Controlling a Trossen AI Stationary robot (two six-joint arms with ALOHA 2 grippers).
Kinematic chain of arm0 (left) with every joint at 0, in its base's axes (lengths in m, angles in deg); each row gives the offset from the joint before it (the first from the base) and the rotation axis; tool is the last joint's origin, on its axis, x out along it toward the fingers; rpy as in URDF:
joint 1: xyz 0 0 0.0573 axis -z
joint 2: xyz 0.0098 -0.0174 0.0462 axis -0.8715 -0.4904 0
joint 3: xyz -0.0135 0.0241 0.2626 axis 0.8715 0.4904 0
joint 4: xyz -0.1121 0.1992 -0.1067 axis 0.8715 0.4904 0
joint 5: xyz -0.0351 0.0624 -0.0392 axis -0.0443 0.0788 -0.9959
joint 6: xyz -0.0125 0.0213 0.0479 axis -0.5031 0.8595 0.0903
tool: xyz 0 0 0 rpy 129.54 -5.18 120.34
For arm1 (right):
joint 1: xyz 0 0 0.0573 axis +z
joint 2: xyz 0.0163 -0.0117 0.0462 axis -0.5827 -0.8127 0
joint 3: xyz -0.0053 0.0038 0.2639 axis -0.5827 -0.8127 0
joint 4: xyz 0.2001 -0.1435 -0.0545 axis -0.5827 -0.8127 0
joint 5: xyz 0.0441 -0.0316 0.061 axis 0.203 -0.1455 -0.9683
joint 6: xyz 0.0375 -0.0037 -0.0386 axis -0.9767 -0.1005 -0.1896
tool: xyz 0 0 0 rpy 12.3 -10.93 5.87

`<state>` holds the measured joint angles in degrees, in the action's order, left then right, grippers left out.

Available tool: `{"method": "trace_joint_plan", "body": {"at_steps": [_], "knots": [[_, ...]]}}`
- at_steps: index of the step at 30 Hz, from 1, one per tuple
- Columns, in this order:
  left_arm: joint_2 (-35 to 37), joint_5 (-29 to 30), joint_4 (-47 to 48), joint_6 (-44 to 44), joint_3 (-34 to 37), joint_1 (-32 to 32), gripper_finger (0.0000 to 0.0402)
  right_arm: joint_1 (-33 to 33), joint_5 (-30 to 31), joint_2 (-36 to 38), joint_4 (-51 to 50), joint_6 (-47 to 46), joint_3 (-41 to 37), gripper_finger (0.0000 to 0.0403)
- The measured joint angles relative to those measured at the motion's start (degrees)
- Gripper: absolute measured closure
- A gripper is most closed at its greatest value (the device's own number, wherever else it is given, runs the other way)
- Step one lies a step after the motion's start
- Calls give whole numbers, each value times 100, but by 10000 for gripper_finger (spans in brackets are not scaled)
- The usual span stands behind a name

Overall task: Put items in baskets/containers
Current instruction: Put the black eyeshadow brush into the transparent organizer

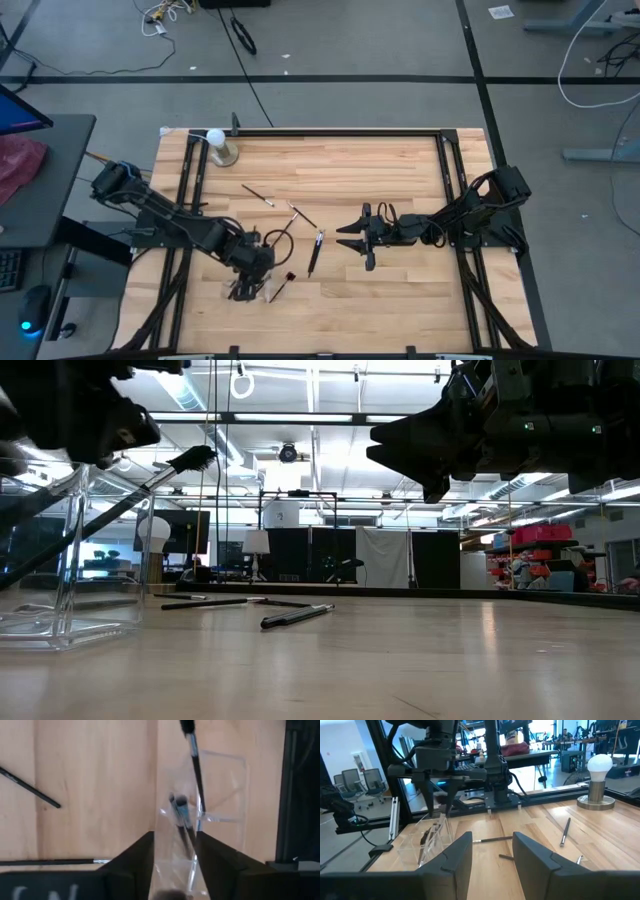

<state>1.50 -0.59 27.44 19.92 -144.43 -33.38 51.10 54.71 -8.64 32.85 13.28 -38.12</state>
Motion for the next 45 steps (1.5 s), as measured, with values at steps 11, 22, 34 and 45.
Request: {"method": "trace_joint_plan", "body": {"at_steps": [11,22,34,45], "knots": [[13,723,-73,874,-612,-526,217,2,-7,-2,-44,-150,2,262],[20,2423,-570,1248,30,-1413,225,2,281,-24,-1266,-1301,144,256],[13,1734,-3890,1486,1991,-2351,225,-178,1202,-24,-3514,-1335,1191,198],[-218,2250,-5283,1002,2804,-1892,225,-225,1204,-24,-3464,-1269,1237,199]]}}
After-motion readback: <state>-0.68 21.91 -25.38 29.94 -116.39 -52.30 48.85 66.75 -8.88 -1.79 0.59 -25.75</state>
